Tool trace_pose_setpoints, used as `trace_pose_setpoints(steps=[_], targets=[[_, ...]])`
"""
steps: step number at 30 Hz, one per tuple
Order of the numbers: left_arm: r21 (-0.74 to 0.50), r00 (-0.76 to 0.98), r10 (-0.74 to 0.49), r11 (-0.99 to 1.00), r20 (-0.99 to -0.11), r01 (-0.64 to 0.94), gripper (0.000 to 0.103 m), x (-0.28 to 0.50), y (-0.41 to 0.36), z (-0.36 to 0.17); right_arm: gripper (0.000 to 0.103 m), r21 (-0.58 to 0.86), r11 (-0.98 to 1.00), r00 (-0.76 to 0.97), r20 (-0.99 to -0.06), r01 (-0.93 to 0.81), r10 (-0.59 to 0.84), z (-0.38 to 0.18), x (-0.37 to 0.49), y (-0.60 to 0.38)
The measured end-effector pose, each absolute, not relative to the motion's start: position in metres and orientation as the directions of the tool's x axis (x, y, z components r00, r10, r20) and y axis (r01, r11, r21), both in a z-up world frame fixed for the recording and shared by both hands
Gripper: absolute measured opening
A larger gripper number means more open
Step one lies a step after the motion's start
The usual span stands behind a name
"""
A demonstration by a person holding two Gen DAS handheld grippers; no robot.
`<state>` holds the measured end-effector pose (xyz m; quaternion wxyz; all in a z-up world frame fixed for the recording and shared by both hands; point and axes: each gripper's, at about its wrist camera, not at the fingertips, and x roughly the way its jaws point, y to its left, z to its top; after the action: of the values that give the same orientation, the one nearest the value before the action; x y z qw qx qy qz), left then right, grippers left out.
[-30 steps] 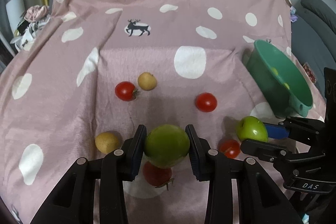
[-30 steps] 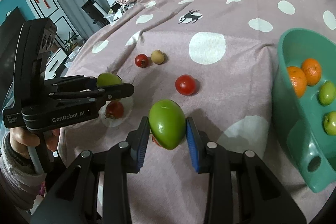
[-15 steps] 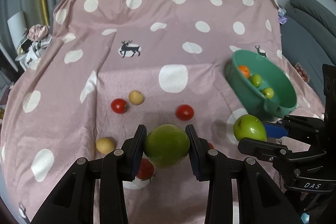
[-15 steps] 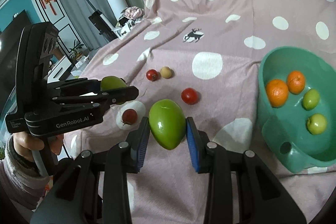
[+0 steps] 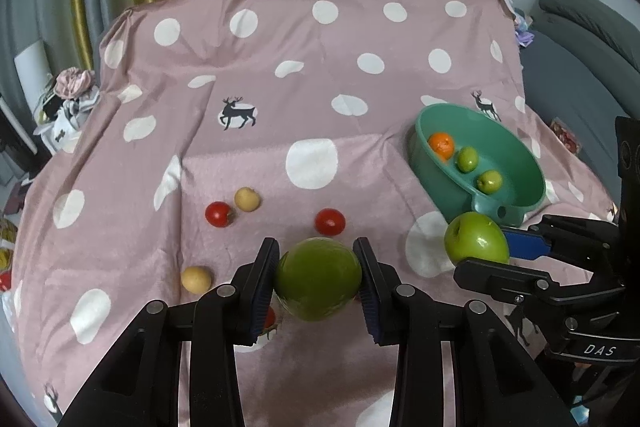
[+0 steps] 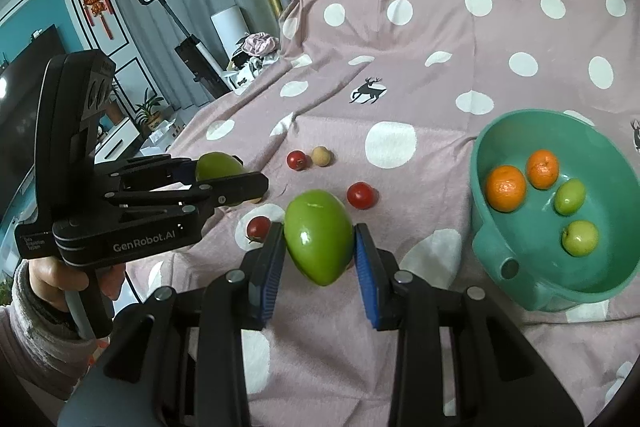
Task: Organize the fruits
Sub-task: 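Lift both held green fruits and carry them toward the green bowl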
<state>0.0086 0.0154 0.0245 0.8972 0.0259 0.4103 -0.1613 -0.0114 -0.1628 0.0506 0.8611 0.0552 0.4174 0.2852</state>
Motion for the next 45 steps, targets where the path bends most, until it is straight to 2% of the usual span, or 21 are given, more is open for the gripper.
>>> trace_pose_setpoints(steps=[45], targets=[[-0.003,0.604,-0.272,0.913,-0.749,0.408,0.037,0.009,-0.045,0.038,0.035,0.382,0.848,0.586,-0.613,-0.368,0.530,0.057,-0.023,-0.219]])
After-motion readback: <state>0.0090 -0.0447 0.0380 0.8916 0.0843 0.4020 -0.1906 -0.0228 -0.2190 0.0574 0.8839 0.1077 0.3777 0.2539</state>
